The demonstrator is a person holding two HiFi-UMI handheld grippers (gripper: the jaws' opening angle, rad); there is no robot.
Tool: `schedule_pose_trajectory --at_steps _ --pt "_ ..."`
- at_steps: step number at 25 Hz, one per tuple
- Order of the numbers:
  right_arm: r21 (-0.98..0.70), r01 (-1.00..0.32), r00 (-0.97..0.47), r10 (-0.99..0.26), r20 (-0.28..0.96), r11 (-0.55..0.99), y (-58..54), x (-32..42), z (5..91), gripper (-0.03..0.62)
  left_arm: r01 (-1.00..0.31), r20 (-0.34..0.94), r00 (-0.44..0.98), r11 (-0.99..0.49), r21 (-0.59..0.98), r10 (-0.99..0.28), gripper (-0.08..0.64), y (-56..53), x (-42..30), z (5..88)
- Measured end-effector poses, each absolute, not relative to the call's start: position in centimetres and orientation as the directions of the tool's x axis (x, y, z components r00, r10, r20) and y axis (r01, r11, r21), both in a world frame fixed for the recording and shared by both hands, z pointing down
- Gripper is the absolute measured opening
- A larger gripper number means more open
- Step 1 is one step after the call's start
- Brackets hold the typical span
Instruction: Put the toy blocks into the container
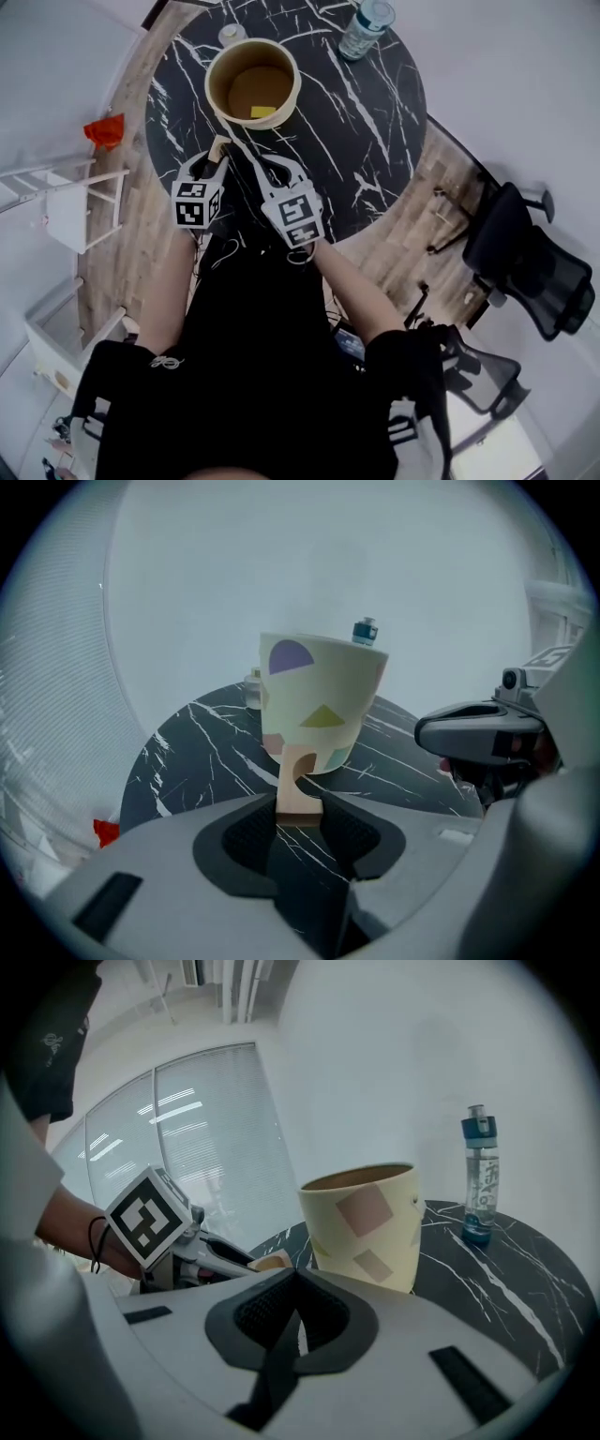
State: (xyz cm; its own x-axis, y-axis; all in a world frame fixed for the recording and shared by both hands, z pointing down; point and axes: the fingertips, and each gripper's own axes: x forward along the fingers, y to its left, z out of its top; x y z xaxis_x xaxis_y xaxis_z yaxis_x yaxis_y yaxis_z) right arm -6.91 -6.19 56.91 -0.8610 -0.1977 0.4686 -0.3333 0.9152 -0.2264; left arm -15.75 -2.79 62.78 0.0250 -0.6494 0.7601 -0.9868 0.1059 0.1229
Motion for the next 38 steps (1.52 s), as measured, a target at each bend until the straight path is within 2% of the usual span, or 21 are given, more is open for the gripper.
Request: schedule_pose_trajectory --at_steps 8,14,24,29,38 --pt "-0.187 -0.311 -0.875 -0.204 0.440 0.932 -6.0 -10.5 54.2 -0.003 -0.984 0.701 -0.015 0.134 0.116 -0.714 0.142 -3.1 -20.7 59.2" --pt "-0.165 -0.360 -0.867 -0.263 0.424 0.918 -6.9 -11.8 52.7 -0.003 -0.988 0.654 0.015 0.088 0.125 -0.756 0.143 -4.9 -22.9 56.9" --pt "-0.164 -0.497 -0.827 -0.408 0.386 0.852 -8.4 -11.2 51.7 -0.003 -0.988 0.533 0.131 -0.066 0.140 -0.836 0.142 -9.6 -25.2 51.7" --pt "-0.125 -0.587 -0.776 -0.512 0.368 0.800 -9.6 -10.6 50.0 -0.003 -0.981 0.473 0.193 -0.168 0.095 -0.860 0.142 -13.0 -25.6 48.8" --pt "-0.065 -0.712 -0.677 -0.659 0.327 0.699 -14.0 -9.0 45.3 -0.003 -0.933 0.447 0.348 -0.352 0.077 -0.824 0.143 -18.0 -22.0 45.7"
